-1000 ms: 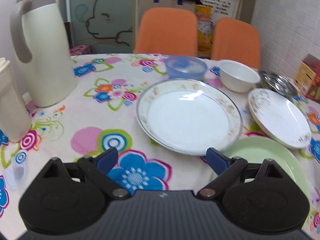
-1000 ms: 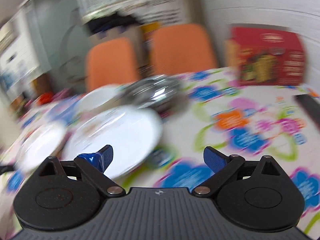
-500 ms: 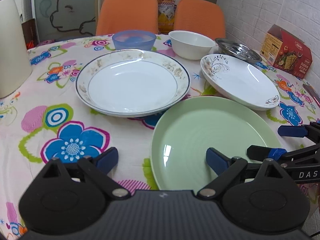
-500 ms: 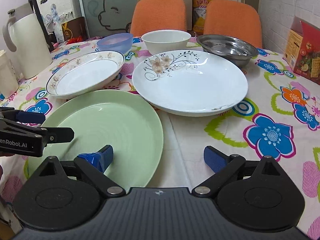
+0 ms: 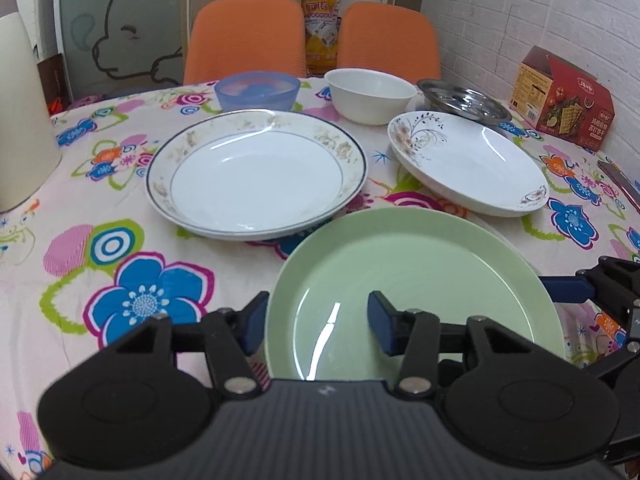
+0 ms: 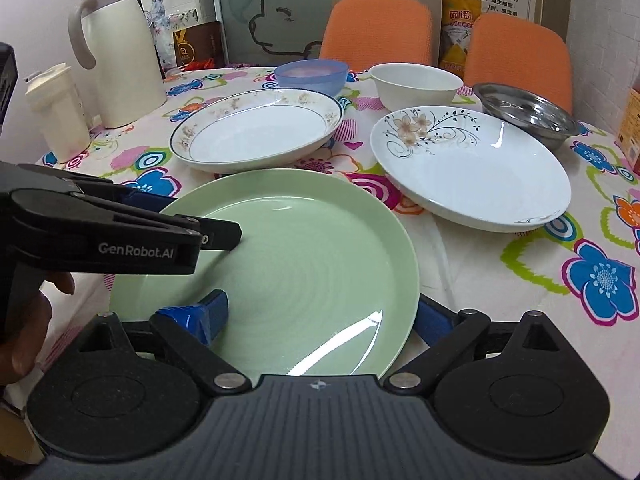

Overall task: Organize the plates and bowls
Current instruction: 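Close the left tool on the green plate rim and lift it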

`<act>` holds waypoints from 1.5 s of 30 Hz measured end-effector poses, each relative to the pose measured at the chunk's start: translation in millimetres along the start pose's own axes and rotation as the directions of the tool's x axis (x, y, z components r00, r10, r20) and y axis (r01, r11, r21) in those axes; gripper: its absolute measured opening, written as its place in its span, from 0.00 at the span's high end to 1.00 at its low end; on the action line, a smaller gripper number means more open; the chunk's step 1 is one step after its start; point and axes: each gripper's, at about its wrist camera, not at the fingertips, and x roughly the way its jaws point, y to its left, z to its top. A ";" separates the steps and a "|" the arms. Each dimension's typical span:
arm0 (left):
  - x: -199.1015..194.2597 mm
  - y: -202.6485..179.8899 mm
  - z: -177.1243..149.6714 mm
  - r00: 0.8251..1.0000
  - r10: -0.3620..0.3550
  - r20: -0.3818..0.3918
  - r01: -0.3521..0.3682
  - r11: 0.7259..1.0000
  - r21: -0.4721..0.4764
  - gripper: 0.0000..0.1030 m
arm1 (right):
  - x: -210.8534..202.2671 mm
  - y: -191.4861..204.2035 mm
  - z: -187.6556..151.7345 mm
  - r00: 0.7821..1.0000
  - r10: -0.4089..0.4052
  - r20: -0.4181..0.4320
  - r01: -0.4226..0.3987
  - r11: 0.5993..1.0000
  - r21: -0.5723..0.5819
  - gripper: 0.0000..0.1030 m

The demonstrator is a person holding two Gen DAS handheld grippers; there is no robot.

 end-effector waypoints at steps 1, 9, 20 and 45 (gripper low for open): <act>-4.1 2.5 -2.3 1.000 0.017 -0.006 -0.017 1.000 -0.007 0.52 | -2.1 4.0 -0.5 1.000 0.013 0.001 -0.013 1.000 0.006 0.17; -33.1 43.0 -18.3 0.994 0.108 -0.016 -0.109 0.990 -0.085 0.52 | 1.6 44.6 3.6 0.993 0.111 0.032 -0.112 0.994 0.015 0.17; -22.8 49.5 -15.0 0.992 0.123 -0.004 -0.123 0.988 -0.088 0.51 | 13.6 50.8 5.4 0.995 0.097 0.030 -0.097 0.995 -0.007 0.16; -67.4 64.0 -13.1 0.983 0.154 0.099 -0.140 0.981 -0.136 0.10 | -20.5 36.3 22.0 0.994 0.060 0.089 -0.062 0.998 0.014 0.18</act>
